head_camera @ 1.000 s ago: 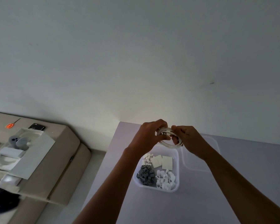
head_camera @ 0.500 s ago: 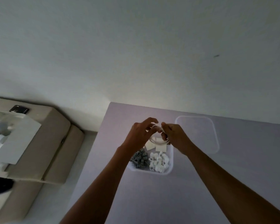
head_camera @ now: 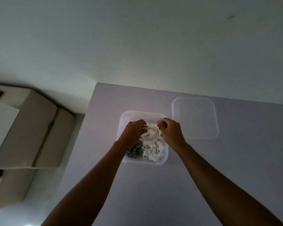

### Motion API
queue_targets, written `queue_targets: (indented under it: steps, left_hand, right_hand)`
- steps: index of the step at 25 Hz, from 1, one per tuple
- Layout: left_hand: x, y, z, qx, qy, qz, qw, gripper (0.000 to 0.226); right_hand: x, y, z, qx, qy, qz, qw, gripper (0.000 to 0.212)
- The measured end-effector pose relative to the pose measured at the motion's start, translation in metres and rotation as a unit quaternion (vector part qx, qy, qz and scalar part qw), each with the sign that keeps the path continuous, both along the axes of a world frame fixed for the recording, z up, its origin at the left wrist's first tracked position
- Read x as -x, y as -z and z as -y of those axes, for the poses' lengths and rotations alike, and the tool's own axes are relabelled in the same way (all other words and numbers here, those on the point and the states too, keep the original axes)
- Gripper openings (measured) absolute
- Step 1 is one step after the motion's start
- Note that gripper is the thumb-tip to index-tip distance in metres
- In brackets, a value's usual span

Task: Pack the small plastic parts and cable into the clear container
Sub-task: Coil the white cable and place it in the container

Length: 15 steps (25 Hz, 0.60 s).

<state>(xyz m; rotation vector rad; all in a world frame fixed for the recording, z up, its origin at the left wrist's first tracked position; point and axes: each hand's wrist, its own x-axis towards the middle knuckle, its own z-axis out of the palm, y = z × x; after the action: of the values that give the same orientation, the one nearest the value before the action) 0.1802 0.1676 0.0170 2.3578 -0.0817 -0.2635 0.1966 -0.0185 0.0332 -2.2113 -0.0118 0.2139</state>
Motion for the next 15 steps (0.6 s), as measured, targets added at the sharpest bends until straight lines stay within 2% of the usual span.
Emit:
queue_targets:
  steps: [2, 4, 8, 13, 15]
  left_hand:
    - [-0.001, 0.011, 0.002, -0.023, -0.012, -0.031, 0.999, 0.008]
    - [0.000, 0.022, 0.005, -0.058, -0.014, -0.059, 0.996, 0.010]
    - [0.003, 0.034, 0.012, -0.103, -0.020, -0.092, 0.990, 0.023]
    - [0.006, 0.033, 0.018, -0.143, -0.025, -0.078, 0.986, 0.045]
    - [0.007, 0.030, 0.018, -0.145, -0.032, -0.065, 0.987, 0.042]
  right_hand:
    - [-0.006, 0.008, 0.018, 0.013, 0.077, 0.053, 0.996, 0.019]
    - [-0.008, 0.027, 0.042, 0.069, 0.102, 0.035, 0.992, 0.019]
    - [0.003, 0.058, 0.073, 0.167, 0.029, -0.056, 0.984, 0.029]
    - [0.005, 0.066, 0.074, 0.270, 0.006, -0.013, 0.963, 0.038]
    - [0.007, 0.069, 0.074, 0.283, 0.005, -0.006, 0.959, 0.041]
